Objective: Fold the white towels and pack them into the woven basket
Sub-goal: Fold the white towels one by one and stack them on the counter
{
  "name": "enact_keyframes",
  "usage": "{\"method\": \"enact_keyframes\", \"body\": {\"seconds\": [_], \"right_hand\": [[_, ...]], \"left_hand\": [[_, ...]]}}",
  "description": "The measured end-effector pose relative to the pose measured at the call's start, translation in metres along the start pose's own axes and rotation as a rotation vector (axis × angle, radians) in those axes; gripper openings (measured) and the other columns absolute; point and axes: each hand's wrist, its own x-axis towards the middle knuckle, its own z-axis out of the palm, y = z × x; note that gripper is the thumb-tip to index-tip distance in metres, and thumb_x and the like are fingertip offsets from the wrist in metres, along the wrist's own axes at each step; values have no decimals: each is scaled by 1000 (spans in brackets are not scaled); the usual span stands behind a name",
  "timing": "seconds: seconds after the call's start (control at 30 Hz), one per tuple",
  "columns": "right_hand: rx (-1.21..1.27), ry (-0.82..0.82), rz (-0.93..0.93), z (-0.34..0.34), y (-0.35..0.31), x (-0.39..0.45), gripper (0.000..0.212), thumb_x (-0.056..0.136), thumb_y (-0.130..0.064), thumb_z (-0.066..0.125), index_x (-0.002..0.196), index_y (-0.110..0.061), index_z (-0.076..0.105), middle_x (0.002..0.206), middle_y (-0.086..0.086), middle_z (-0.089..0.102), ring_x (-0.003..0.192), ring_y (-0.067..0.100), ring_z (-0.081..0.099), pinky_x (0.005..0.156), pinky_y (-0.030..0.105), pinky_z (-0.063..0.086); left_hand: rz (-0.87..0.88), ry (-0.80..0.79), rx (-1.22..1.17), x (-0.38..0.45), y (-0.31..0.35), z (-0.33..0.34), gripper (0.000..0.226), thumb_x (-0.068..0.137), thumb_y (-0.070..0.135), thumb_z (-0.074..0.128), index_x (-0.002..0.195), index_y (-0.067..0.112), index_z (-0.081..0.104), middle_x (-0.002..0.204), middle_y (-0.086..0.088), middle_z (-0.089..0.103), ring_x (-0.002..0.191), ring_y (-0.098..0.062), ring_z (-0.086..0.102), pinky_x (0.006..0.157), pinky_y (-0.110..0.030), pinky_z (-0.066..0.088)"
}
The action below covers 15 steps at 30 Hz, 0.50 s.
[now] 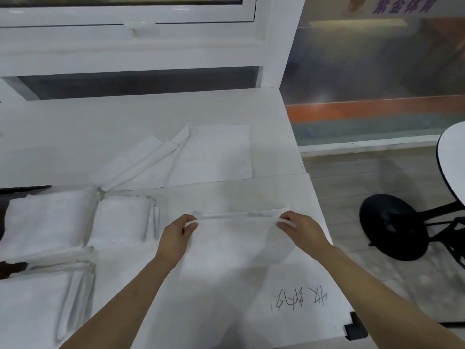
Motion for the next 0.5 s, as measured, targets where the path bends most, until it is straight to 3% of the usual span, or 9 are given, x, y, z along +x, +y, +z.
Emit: {"method": "enact_keyframes", "body": {"seconds": [0.17,0.37,0.5], "right_hand": [[-140,47,-78,15,5,34,17,99,-44,62,99,-28,67,81,-13,67,77,15,61,70,34,46],[-338,81,-78,40,21,59,22,97,-42,65,102,-21,70,106,-6,69,96,23,62,81,39,44],[-382,148,-93,52,17,63,19,93,-36,70,105,-21,68,112,-3,68,105,26,63,88,42,46]], "left_hand": [[22,-2,51,22,-8,9,9,103,29,56,98,28,64,83,13,63,76,1,57,70,-26,45],[90,26,228,39,-29,23,16,103,29,55,112,20,65,106,6,65,100,-18,61,82,-36,51],[51,9,325,47,-37,28,23,104,32,52,116,17,65,109,0,67,103,-22,61,82,-36,51]]}}
